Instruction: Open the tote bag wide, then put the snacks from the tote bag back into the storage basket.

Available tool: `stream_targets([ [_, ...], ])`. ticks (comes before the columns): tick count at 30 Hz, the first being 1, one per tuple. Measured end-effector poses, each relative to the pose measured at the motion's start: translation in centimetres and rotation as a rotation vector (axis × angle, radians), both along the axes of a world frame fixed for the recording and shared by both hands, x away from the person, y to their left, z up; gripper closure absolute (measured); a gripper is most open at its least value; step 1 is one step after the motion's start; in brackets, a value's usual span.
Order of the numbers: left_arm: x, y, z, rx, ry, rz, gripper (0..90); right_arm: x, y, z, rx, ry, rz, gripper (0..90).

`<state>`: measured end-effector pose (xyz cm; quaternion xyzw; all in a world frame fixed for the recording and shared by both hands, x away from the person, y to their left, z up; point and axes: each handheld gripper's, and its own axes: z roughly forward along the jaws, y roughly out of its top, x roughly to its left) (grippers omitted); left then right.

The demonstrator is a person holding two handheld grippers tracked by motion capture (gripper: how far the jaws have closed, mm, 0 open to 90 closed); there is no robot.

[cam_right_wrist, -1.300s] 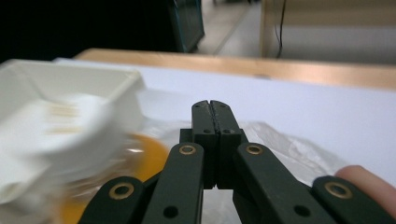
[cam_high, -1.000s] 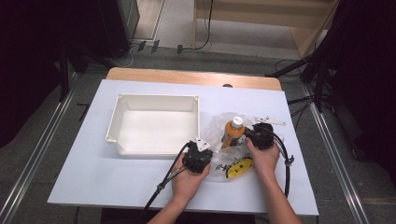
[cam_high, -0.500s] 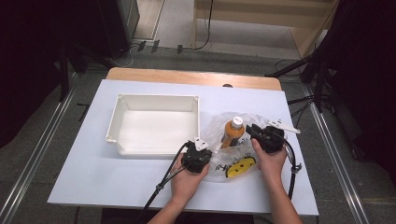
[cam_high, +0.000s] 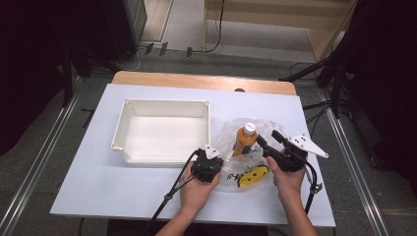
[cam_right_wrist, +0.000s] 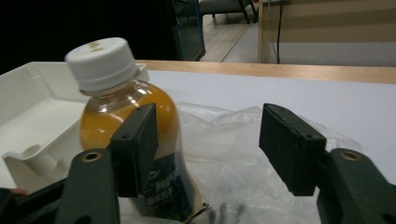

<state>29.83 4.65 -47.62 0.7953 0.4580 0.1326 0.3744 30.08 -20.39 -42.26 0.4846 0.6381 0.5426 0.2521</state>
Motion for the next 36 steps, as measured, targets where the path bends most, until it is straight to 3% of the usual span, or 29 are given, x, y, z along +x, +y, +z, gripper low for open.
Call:
stream_targets([
  [12,0.0,0.0,0.0,0.002,0.001,-0.003,90.0,-1.5,1.3,0.2,-0.019,-0.027,0.064,21.6],
  [28,0.1,0.0,0.0,-0.009,0.004,-0.003,90.0,-1.5,2.5,0.2,-0.022,-0.040,0.077,21.8],
  [36,0.0,-0.1,0.0,0.002,-0.006,-0.005,90.0,-0.8,3.4,-0.4,-0.017,-0.015,0.068,22.5],
])
